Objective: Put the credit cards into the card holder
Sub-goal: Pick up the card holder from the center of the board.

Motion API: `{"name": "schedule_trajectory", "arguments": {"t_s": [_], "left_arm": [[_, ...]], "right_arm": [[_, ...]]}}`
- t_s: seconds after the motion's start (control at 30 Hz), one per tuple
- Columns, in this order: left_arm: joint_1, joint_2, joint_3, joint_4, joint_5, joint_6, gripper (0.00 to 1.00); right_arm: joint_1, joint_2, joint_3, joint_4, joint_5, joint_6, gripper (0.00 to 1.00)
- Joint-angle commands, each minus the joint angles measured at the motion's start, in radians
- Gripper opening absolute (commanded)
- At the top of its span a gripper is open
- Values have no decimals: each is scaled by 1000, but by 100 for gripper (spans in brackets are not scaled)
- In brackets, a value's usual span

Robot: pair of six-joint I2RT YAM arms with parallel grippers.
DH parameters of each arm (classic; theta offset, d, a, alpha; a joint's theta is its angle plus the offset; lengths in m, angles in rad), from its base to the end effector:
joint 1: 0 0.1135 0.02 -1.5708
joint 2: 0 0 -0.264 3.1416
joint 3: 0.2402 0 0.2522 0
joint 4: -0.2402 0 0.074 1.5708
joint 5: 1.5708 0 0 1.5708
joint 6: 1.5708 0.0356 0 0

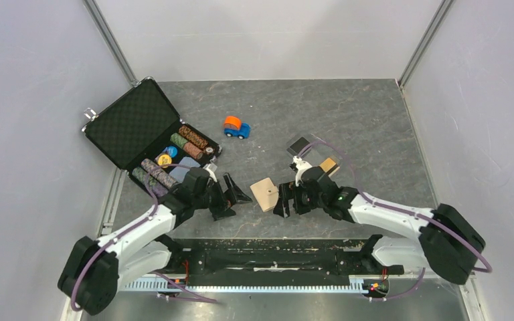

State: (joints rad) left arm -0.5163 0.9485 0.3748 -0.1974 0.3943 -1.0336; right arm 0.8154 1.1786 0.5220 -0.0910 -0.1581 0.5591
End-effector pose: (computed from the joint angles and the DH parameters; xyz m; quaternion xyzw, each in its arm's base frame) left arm 0.1507 -0.1013 0.1710 -0.1573 0.8927 -0.3960 0.1465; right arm 0.1535 0.1711 0.1812 -0.1481 0.9021 0.3090 0.2624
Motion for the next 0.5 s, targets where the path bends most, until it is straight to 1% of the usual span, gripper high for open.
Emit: {"name": "schedule_trajectory", "arguments": {"t_s": [0.0,0.03,0.13,0.23,0.33,0.4,0.47], "left_arm": [[-47,99,-8,194,-20,-96,97],[-57,125,-4,238,-22,-97,94],[-77,208,20,265,-56,-102,86],[-89,270,33,296,-94,-117,82],[-97,320,44,335,-109,-124,79],[-102,362,58,346,-121,-125,78],[-107,406,74,358,-131,-122,76]], "right_arm": [[11,77,3,118,58,54,89],[11,86,4,120,70,52,89],[7,108,7,132,98,47,89],[-19,126,4,138,88,44,86],[-56,131,-19,190,45,41,83],[-79,148,-29,227,12,40,79],[-93,175,-30,263,-25,37,77]]}}
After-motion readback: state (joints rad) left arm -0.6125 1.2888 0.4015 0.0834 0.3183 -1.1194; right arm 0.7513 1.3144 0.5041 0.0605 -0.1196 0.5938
